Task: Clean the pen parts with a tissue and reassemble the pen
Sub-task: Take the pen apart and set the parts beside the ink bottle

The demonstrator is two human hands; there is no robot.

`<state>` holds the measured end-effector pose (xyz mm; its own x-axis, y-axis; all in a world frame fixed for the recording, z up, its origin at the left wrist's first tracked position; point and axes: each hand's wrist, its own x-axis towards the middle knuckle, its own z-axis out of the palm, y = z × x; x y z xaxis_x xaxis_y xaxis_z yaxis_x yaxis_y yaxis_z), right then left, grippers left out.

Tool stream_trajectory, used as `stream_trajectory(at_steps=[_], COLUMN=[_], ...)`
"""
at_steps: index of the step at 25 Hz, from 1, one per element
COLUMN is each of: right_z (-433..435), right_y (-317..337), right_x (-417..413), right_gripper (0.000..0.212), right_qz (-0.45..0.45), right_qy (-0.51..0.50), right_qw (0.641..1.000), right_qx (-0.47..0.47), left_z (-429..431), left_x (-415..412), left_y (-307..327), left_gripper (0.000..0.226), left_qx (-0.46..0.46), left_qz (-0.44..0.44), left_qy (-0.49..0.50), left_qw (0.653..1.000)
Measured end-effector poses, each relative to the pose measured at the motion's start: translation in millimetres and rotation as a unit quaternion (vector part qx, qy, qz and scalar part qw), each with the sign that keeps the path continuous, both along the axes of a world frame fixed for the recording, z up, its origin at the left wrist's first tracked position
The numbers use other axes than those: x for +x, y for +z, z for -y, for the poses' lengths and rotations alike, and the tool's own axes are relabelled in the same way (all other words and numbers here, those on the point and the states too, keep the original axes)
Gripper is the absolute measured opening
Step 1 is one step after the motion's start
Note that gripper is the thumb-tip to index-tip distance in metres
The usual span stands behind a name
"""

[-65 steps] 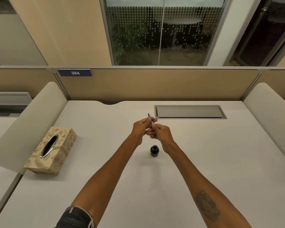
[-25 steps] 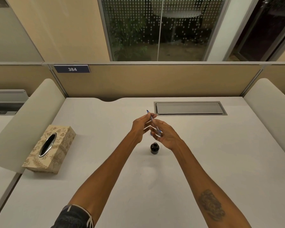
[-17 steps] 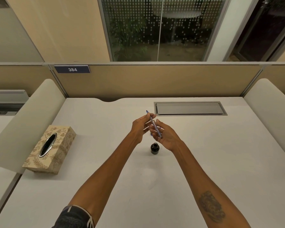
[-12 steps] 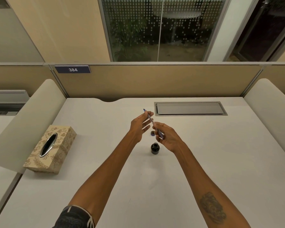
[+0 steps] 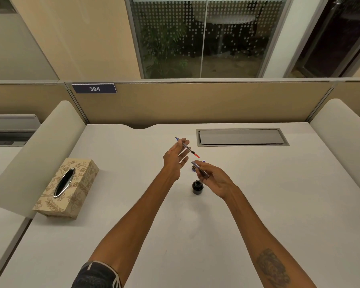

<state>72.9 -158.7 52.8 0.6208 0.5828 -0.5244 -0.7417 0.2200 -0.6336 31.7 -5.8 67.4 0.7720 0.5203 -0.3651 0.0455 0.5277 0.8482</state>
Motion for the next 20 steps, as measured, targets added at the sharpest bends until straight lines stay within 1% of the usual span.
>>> stream_trajectory(at_steps=[3, 7, 13, 17, 20], right_z=[-8, -20, -29, -22, -13], right_y=[5, 4, 1, -1, -8], right_x=[-6, -13, -22, -21, -20], right_gripper=[0.027, 0.022, 0.029, 0.028, 0.025], right_qz=[0.041, 0.092, 0.094, 0.140, 0.153], right_qy=[-0.007, -0.035, -0.066, -0.028, -0.060], right_qw=[0.999, 0.995, 0.993, 0.988, 0.983], right_qx=[0.020, -0.036, -0.012, -0.066, -0.082], left_z=[9, 20, 29, 26, 26], left_x=[-2, -1, -1, -3, -5], left_y=[-4, -4, -11, -18, -23], left_gripper=[0.029, 0.023, 0.022, 0.025, 0.028], left_qx=[-0.006, -0.022, -0.027, -0.023, -0.041], left_qz=[0.002, 0.016, 0.045, 0.043, 0.036], left_qy=[-0.024, -0.046, -0.047, -0.051, -0.046], left_qw=[1.000, 0.999, 0.998, 0.998, 0.997])
